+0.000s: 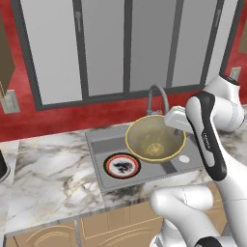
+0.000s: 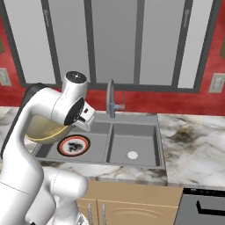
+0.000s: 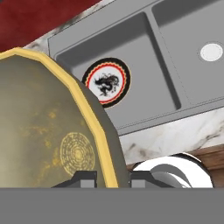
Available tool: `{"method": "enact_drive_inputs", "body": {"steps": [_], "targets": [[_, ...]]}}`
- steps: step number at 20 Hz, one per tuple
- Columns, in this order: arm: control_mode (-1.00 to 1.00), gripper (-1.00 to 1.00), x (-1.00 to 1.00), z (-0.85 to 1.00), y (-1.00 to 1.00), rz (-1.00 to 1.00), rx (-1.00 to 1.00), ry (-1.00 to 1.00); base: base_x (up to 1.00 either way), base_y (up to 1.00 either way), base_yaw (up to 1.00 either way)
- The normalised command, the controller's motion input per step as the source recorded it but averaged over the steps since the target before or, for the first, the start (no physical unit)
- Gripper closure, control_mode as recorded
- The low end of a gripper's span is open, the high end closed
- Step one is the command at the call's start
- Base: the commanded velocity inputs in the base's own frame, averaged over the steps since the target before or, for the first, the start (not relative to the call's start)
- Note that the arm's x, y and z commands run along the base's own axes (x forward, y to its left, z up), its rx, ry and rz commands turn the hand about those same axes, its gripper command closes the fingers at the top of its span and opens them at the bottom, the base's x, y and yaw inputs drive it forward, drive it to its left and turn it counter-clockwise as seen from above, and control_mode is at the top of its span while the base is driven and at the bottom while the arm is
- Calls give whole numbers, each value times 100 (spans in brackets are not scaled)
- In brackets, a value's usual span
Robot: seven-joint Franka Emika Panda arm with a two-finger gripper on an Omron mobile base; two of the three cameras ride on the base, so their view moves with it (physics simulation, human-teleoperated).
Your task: Pick the bowl and tupperware and place them in the sink. Then turn on the water.
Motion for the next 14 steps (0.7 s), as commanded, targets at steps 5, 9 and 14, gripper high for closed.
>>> {"method": "enact_drive_inputs", "body": {"steps": [5,9,14], "targets": [[100,100,0,0,0,0,0,0,0,0,0],[-100,100,0,0,0,0,0,0,0,0,0],[-100,100,34,0,48,-15,-2,8,0,0,0]]}}
